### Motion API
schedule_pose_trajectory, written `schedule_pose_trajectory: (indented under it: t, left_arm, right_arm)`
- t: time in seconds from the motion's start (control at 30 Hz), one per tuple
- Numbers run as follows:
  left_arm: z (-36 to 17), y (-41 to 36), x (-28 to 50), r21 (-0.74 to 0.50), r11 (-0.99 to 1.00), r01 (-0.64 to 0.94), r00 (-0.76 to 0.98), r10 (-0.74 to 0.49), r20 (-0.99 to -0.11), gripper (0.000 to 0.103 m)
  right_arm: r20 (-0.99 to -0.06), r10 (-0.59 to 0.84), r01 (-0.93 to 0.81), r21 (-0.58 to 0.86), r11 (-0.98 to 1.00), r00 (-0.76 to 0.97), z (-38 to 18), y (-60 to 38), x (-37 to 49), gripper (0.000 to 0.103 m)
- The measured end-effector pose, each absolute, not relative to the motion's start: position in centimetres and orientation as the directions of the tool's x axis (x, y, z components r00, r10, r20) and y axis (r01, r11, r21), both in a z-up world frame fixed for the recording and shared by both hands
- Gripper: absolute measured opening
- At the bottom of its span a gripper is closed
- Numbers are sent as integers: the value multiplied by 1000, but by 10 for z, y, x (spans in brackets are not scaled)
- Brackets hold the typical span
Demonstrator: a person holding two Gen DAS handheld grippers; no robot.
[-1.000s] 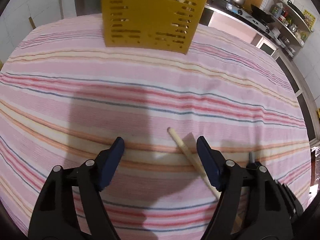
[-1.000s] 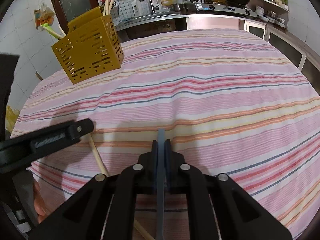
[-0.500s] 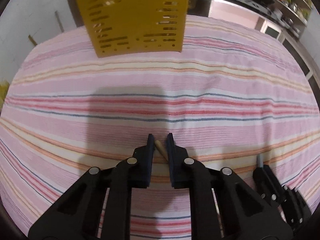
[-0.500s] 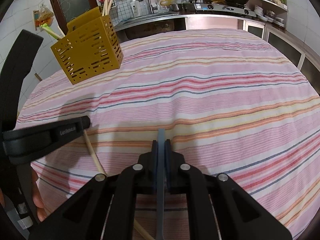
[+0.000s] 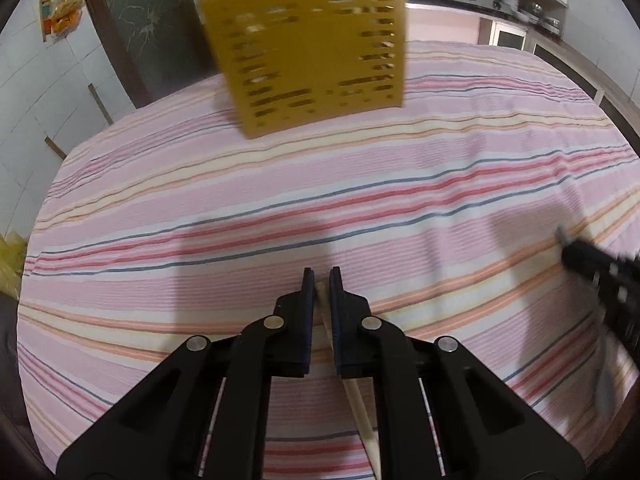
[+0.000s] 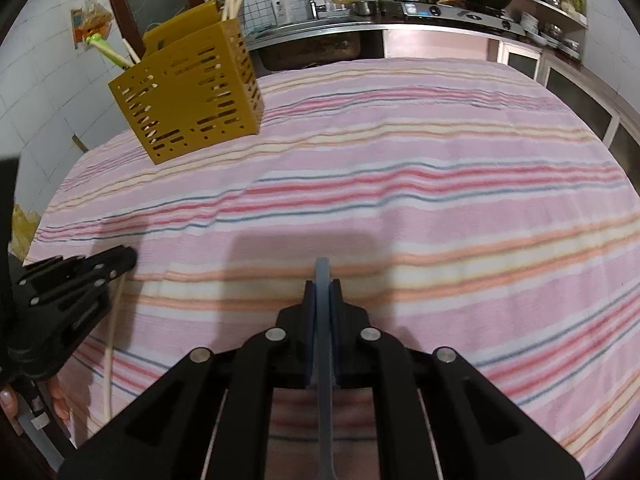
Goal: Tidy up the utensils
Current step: 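Lift the knife with the right tool while the left tool lifts the chopstick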
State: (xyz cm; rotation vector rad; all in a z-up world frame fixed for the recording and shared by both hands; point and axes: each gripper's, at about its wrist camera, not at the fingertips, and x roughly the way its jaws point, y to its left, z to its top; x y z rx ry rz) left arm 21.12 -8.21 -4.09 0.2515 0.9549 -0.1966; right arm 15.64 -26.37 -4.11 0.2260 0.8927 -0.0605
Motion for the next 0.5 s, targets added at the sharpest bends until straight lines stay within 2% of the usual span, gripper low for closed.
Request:
schedule_pose_trajectory:
  t: [0.17, 0.33, 0.43, 0.5]
  left_arm:
    - [-42, -50, 215, 71, 962, 264, 566, -95, -819, 8]
    - [-47, -32, 220, -72, 977, 203, 531, -172, -830, 10]
    - [-47, -32, 215, -112, 979, 171, 527, -187, -829, 19]
    - [-45, -32, 208, -111, 985, 134, 543, -166, -823, 36]
  right_arm:
    - [-771, 52, 117, 163, 980, 634, -36, -247, 178, 7]
    - [-771, 50, 116, 159, 980, 634, -37, -240, 201, 7]
    - [-768, 46, 117, 156, 981, 639, -42, -242, 204, 7]
    - [-758, 55, 119, 173, 978, 650, -45, -244, 201, 7]
